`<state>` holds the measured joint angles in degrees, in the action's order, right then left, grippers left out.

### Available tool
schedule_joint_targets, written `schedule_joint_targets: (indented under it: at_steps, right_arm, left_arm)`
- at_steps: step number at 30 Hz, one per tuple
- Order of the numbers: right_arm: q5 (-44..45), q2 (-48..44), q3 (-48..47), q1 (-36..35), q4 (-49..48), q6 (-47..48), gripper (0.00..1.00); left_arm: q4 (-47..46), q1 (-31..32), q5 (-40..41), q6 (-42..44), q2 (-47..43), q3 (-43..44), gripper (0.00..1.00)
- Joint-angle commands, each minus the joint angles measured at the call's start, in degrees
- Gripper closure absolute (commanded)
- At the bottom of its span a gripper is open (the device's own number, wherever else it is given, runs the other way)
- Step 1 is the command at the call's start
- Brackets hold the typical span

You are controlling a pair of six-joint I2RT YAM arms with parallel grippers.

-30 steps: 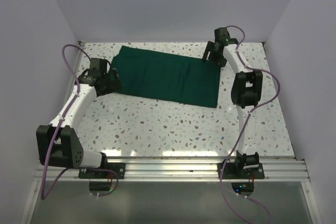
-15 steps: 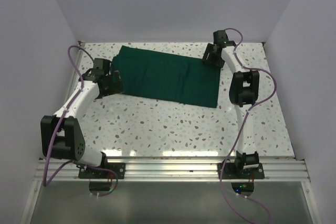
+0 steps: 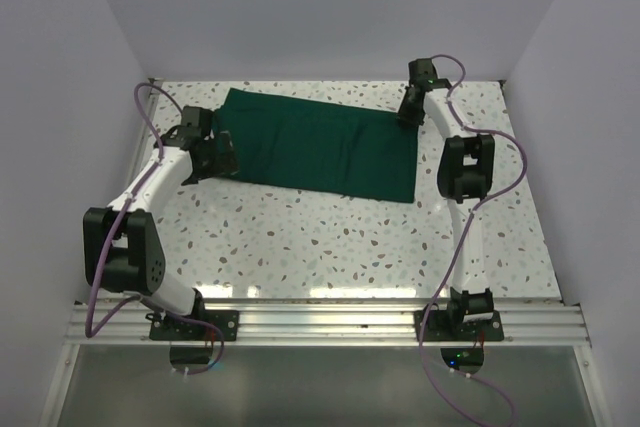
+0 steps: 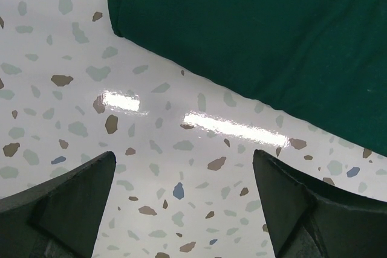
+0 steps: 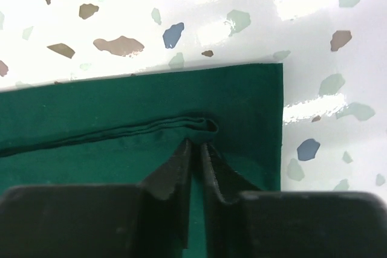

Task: Open and lay out the surgical kit
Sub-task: Open the surgical kit at the center of the board.

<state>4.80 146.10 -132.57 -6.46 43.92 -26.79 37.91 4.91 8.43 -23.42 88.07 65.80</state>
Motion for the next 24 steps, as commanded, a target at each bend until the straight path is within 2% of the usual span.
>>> schedule_joint_targets:
  at_steps: [1, 2, 10, 16, 24]
  right_arm:
    - [-0.5, 2.4, -2.4, -0.2, 1.0, -0.1, 0.97]
    - [-0.3, 2.3, -2.5, -0.2, 1.5, -0.2, 1.0]
    - [0.2, -1.8, -3.5, -0.2, 2.7, 0.7, 1.0]
    - [-2.6, -7.0, -4.0, -0.7, 4.2, 0.5, 1.0]
    - [-6.0, -14.6, 1.3, -3.8, 6.9, 2.1, 1.0]
  left_arm:
    - [-1.3, -0.2, -0.4, 0.2, 0.0, 2.5, 0.0]
    - [-1.3, -0.2, -0.4, 0.3, 0.0, 2.7, 0.0]
    - [-1.3, -0.2, -0.7, 0.2, -0.5, 2.4, 0.0]
    - [-1.8, -0.2, 0.0, 0.6, -3.6, 2.4, 0.0]
    - [-0.4, -0.2, -1.4, 1.2, -7.6, 3.7, 0.0]
